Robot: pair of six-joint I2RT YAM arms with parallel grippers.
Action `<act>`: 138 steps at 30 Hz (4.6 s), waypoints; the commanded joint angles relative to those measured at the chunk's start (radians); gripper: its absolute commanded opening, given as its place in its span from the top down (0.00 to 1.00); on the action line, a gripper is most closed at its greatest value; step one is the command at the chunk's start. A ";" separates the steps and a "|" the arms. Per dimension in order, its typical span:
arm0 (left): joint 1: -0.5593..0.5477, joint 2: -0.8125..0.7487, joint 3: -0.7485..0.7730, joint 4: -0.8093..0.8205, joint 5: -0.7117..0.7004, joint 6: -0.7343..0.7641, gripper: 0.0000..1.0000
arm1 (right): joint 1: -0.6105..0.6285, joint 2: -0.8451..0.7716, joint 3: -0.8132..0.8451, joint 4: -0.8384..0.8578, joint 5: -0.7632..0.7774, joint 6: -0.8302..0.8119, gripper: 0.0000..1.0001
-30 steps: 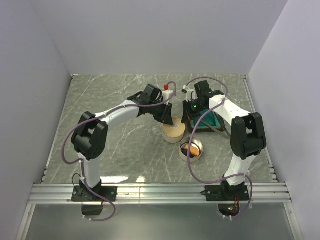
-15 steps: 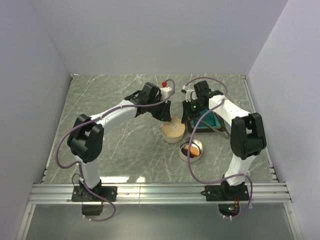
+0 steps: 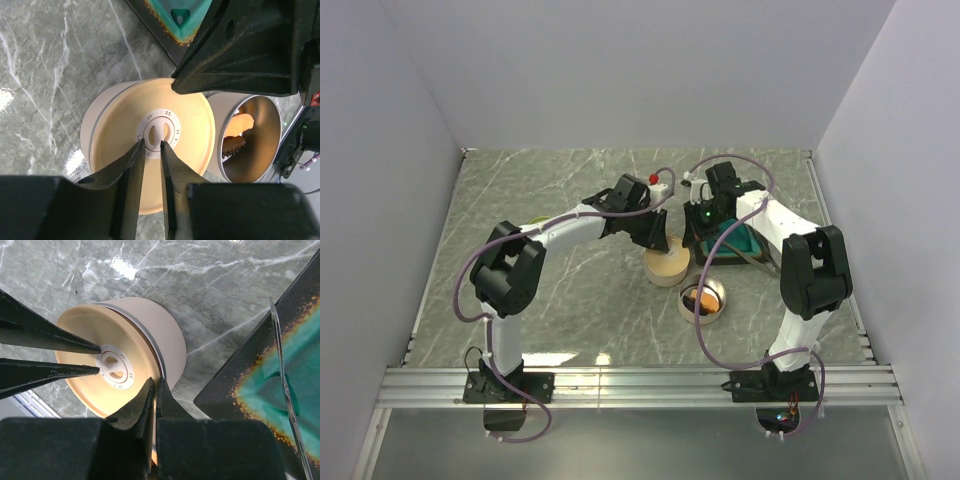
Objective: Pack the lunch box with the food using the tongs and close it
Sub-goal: Put the lid back on the lunch box, then pick up the lid of the lunch box with the left arm, then pass the lid of the lunch box from the left arm to the right
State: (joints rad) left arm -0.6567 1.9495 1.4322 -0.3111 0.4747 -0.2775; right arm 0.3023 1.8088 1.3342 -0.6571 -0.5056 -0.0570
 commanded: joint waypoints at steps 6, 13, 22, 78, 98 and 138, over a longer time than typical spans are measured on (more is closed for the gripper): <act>0.000 0.057 -0.072 -0.065 -0.088 0.001 0.75 | 0.026 0.058 -0.044 -0.009 0.117 0.005 0.93; -0.001 0.010 -0.131 -0.039 -0.093 0.020 0.75 | 0.035 0.055 -0.098 0.030 0.162 0.009 0.81; -0.003 -0.032 -0.145 0.003 -0.041 0.024 0.72 | 0.034 0.061 -0.095 0.039 0.154 0.022 0.71; 0.545 -0.261 -0.283 -0.195 -0.286 1.149 0.48 | -0.265 -0.284 0.071 -0.211 -0.212 -0.058 0.15; 0.522 -0.156 -0.375 -0.080 -0.309 1.167 0.75 | -0.339 -0.226 0.065 -0.226 -0.238 -0.061 0.18; 0.335 -0.601 -0.156 0.142 0.941 -0.217 1.00 | 0.190 -1.174 -0.590 0.832 -0.034 -0.696 0.42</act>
State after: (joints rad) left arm -0.2886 1.4017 1.3186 -0.4519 1.2903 -0.2047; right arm 0.4095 0.6342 0.7830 -0.0399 -0.6125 -0.6094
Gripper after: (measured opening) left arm 0.025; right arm 0.585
